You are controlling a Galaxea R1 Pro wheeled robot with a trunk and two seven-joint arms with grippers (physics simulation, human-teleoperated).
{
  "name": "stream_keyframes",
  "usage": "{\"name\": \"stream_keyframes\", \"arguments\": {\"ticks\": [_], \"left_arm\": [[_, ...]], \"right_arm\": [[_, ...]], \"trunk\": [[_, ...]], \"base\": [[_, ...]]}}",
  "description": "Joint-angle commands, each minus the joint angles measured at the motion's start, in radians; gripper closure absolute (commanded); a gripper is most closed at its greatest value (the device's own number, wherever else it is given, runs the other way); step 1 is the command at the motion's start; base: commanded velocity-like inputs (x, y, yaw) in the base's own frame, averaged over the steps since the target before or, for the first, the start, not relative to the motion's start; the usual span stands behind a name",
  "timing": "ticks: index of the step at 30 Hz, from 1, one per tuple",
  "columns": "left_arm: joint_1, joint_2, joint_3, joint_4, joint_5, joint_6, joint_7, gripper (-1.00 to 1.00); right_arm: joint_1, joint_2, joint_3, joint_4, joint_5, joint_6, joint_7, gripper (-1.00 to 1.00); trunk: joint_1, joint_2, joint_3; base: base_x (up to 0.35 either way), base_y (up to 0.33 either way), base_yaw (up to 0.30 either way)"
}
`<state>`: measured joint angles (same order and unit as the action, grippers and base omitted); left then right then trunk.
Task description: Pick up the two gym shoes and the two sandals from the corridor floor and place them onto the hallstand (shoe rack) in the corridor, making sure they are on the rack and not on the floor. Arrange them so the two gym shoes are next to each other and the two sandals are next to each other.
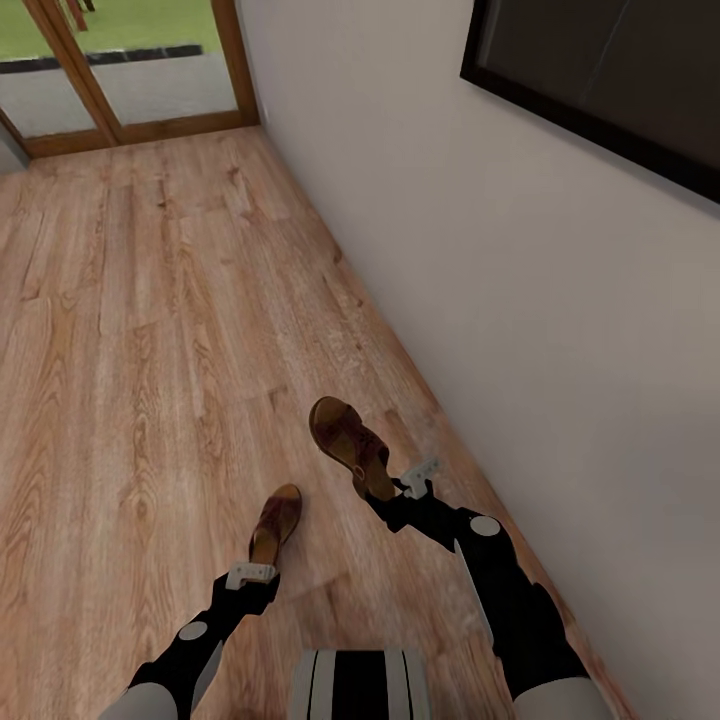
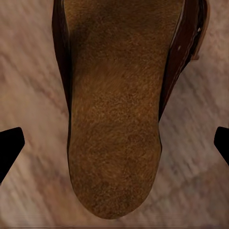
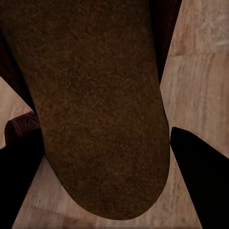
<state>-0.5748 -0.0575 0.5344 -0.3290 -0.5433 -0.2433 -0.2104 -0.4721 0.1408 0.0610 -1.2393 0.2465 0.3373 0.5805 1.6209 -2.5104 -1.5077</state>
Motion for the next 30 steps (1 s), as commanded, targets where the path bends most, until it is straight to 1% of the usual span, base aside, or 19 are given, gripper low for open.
{"name": "stream_keyframes", "arguments": {"ticks": [1, 10, 21, 25, 30], "left_arm": [[0.000, -0.001, 0.009, -0.001, -0.007, -0.004, -0.006, -1.00], [0.000, -0.001, 0.009, 0.002, -0.007, -0.009, -0.006, -1.00], [0.000, -0.002, 0.009, 0.005, -0.007, -0.016, -0.006, -1.00], [0.000, -0.001, 0.009, 0.005, -0.007, -0.016, -0.006, -1.00], [0.000, -0.001, 0.009, 0.005, -0.007, -0.017, -0.006, -1.00]], "right_arm": [[0.000, 0.000, -0.001, -0.002, 0.005, 0.004, 0.007, 1.00], [0.000, -0.001, -0.003, -0.002, 0.005, 0.002, 0.007, 1.00], [0.000, -0.001, -0.001, -0.002, 0.005, 0.002, 0.007, 1.00], [0.000, -0.001, -0.002, -0.002, 0.005, 0.002, 0.007, 1.00], [0.000, -0.001, -0.001, -0.001, 0.005, 0.002, 0.007, 1.00]], "trunk": [[0.000, -0.001, -0.005], [0.004, -0.003, -0.039], [0.004, -0.003, -0.039], [0.006, -0.004, -0.055], [0.006, -0.004, -0.055]], "base": [[0.000, 0.000, 0.000], [0.000, 0.000, 0.000], [0.000, 0.000, 0.000], [0.000, 0.000, 0.000], [0.000, 0.000, 0.000]]}}
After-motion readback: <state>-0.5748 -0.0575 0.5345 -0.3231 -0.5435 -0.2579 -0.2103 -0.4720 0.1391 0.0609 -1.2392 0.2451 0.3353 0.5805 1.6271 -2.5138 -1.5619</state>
